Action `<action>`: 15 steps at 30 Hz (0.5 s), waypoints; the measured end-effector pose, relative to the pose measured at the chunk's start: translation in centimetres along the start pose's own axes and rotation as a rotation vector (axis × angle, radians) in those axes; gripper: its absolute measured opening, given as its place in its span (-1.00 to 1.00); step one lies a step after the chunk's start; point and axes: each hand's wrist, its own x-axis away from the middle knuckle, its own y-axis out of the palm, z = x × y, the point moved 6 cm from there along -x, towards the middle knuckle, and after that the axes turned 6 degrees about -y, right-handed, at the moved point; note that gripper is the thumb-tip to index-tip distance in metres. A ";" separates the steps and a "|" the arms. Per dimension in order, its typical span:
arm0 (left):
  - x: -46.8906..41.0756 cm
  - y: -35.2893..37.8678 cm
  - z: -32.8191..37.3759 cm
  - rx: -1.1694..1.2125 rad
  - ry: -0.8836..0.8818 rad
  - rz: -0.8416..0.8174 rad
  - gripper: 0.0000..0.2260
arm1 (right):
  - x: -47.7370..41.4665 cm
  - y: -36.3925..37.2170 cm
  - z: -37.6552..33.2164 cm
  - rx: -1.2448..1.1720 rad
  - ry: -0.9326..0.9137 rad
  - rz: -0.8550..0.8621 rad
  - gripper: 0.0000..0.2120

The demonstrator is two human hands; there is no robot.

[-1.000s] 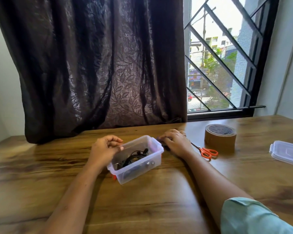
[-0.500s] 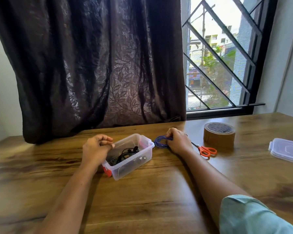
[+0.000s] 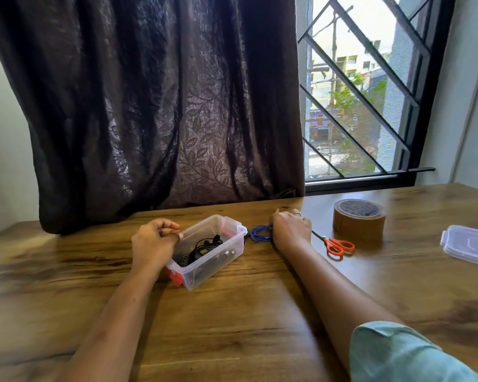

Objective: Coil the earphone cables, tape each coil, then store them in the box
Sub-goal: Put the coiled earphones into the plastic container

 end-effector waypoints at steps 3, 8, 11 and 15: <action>0.0 0.1 0.0 0.001 0.003 -0.006 -0.89 | 0.1 0.1 -0.2 0.041 -0.022 -0.027 -0.75; 0.1 0.0 0.1 -0.042 0.012 -0.003 -0.92 | -0.1 0.1 1.0 -0.189 0.018 0.013 -0.83; 0.2 0.0 0.3 -0.073 0.015 -0.005 -0.95 | -0.3 -0.5 1.5 -0.414 0.036 0.129 -0.90; 0.0 0.3 0.0 -0.042 -0.018 -0.060 -0.94 | -0.5 -1.0 1.2 -0.745 -0.011 0.223 -0.84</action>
